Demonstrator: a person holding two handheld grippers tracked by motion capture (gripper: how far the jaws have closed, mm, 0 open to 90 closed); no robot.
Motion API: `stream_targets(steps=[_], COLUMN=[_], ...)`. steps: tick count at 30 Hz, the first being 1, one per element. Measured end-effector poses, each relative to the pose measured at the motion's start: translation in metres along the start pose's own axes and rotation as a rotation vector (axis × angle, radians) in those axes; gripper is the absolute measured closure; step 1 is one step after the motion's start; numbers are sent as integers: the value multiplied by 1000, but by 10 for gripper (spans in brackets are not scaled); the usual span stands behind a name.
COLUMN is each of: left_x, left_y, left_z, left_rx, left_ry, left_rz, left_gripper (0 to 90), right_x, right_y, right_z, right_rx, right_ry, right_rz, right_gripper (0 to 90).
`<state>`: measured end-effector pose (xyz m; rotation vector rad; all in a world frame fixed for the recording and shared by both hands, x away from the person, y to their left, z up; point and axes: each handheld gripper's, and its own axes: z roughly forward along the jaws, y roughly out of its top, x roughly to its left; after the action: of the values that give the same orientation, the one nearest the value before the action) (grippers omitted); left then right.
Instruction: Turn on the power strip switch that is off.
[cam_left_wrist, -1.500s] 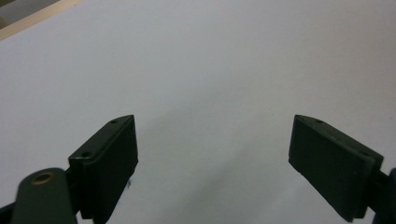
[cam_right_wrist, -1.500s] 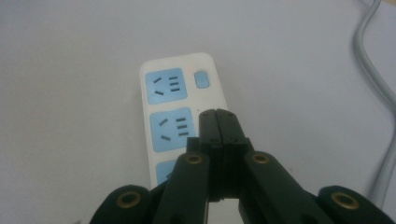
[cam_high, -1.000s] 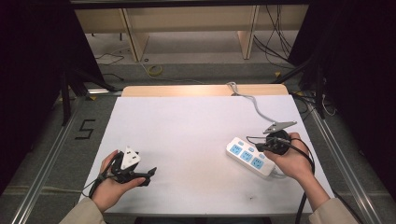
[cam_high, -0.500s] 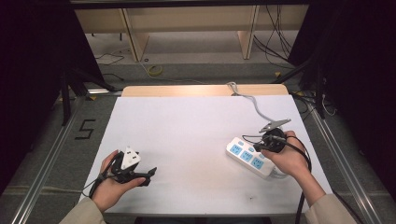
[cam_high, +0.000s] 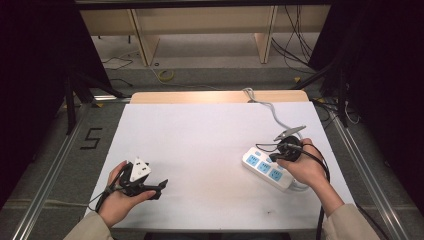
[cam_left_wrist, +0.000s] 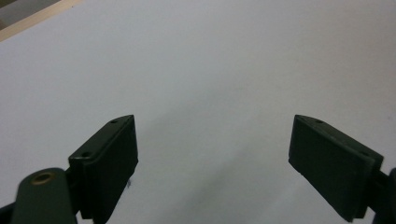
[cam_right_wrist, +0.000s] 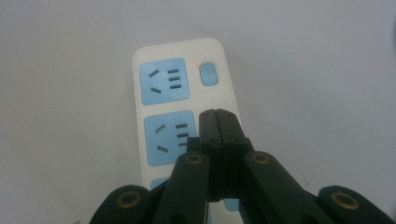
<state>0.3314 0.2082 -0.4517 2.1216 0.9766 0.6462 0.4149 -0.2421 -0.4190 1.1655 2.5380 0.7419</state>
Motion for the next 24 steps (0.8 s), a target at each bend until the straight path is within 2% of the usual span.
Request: stream_targets(steps=[24], left_x=[0], left_y=[0], left_z=[0], left_rx=[2], left_ry=[-2], left_rz=[0], left_gripper=[154], right_x=[-1], right_y=[9], right_z=[7], right_rx=[37], right_ry=[6], right_rz=[-8], right_gripper=[900])
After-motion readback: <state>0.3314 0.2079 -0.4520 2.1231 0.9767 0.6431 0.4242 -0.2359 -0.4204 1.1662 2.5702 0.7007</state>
